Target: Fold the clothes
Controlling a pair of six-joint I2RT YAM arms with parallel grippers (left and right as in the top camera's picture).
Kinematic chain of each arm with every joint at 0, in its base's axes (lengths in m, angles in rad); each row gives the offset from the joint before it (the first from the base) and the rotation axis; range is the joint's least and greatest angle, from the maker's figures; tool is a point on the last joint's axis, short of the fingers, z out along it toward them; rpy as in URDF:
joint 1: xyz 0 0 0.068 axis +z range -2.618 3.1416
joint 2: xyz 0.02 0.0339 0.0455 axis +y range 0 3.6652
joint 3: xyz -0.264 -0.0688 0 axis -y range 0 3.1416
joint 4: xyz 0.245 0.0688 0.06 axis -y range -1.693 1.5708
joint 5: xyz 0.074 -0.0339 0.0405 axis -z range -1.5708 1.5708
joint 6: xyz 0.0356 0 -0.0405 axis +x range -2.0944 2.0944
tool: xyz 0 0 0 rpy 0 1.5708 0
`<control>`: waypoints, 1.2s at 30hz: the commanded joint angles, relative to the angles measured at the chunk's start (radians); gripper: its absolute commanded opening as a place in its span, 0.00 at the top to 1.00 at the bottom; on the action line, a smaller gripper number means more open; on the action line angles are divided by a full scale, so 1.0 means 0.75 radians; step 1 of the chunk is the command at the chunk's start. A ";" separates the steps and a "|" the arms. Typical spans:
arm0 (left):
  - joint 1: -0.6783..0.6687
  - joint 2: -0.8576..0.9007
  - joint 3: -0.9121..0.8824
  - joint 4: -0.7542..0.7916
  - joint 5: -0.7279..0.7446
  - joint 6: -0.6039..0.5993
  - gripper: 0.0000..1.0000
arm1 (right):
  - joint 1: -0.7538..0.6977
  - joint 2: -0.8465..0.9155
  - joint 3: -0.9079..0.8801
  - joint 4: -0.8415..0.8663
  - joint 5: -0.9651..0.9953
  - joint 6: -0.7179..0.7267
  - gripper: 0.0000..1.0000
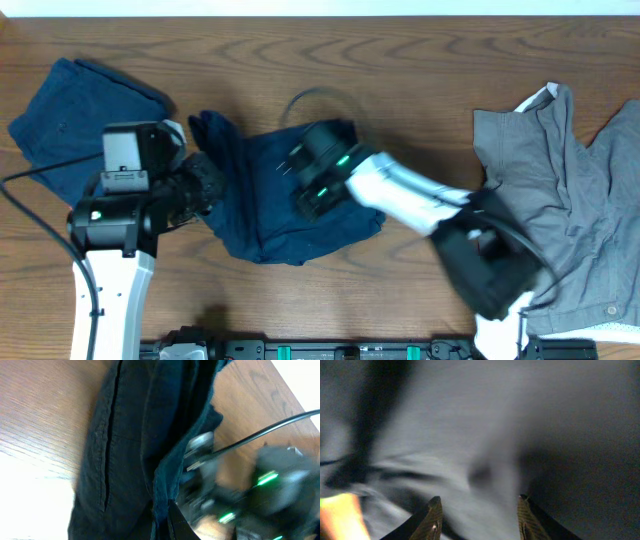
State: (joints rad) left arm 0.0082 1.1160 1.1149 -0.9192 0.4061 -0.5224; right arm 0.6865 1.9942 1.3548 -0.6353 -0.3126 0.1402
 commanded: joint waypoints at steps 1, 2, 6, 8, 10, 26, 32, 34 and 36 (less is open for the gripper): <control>-0.070 0.035 0.022 0.004 0.032 0.011 0.94 | -0.175 -0.108 0.028 -0.107 0.137 -0.034 0.56; -0.091 0.049 0.022 0.010 0.032 0.002 0.94 | -0.212 -0.108 0.028 -0.149 0.137 -0.048 0.57; -0.173 0.131 0.022 0.028 0.032 -0.023 0.94 | -0.340 -0.085 -0.015 -0.281 0.138 -0.105 0.59; -0.218 0.182 0.020 0.049 0.032 -0.024 0.94 | -0.368 -0.081 -0.050 -0.287 0.137 -0.105 0.59; -0.266 0.241 0.020 0.073 0.032 -0.046 0.94 | -0.384 -0.081 -0.097 -0.277 0.137 -0.104 0.59; -0.570 0.593 0.025 0.514 0.032 -0.162 0.41 | -0.433 -0.115 -0.162 -0.314 0.198 -0.046 0.55; -0.414 0.548 0.068 0.702 -0.042 0.001 0.25 | -0.528 -0.255 -0.104 -0.391 0.255 -0.003 0.54; -0.365 0.556 0.068 0.784 -0.140 0.050 0.25 | -0.548 -0.323 -0.100 -0.384 0.159 -0.011 0.55; -0.331 0.579 0.067 0.852 -0.271 0.108 0.25 | -0.549 -0.389 -0.100 -0.368 -0.003 -0.070 0.57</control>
State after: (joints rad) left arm -0.2726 1.5532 1.1381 -0.3122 0.3500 -0.5388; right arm 0.2775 1.7920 1.2476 -0.9184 -0.1749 0.1143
